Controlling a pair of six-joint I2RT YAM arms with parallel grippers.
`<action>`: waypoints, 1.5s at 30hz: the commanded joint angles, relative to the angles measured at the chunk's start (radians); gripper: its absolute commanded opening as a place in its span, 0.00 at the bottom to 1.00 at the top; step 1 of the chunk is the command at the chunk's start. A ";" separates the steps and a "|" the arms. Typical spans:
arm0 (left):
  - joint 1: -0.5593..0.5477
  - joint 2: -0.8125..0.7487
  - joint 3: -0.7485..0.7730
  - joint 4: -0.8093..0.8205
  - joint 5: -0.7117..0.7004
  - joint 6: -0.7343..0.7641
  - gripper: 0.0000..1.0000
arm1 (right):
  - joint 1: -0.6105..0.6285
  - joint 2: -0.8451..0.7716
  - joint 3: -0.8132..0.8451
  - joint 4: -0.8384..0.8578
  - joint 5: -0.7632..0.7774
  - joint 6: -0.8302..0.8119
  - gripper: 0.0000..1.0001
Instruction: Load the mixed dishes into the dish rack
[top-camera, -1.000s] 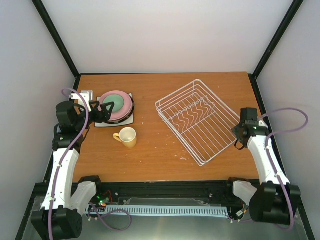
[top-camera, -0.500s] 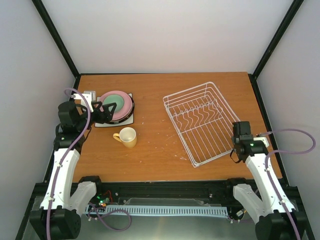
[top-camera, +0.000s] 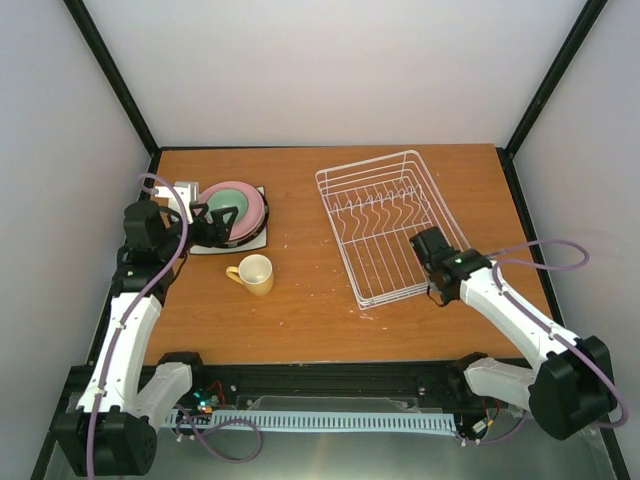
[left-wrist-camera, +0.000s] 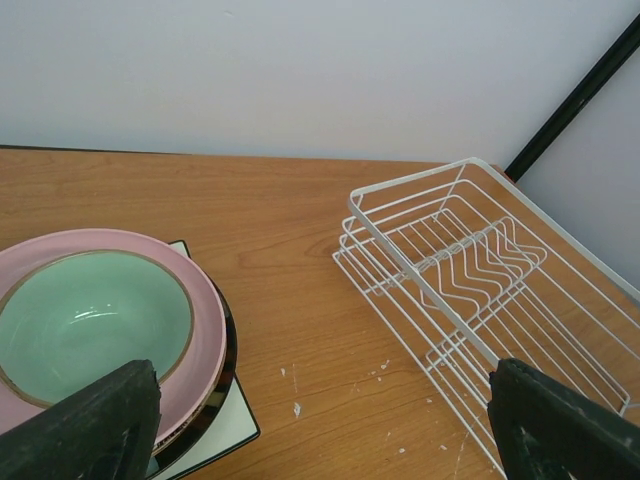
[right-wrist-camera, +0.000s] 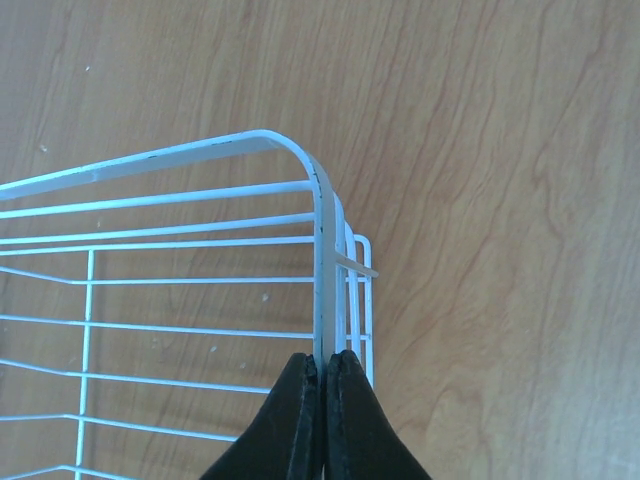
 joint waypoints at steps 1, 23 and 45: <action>-0.017 -0.018 0.009 0.010 -0.024 0.032 0.90 | 0.065 0.056 0.030 0.023 -0.017 0.141 0.03; -0.025 -0.071 0.010 -0.008 -0.032 0.027 0.90 | 0.210 -0.007 0.317 -0.273 0.120 -0.175 0.61; -0.025 -0.046 0.024 -0.049 -0.154 0.083 0.90 | -0.367 0.473 0.714 -0.031 -0.537 -1.600 0.61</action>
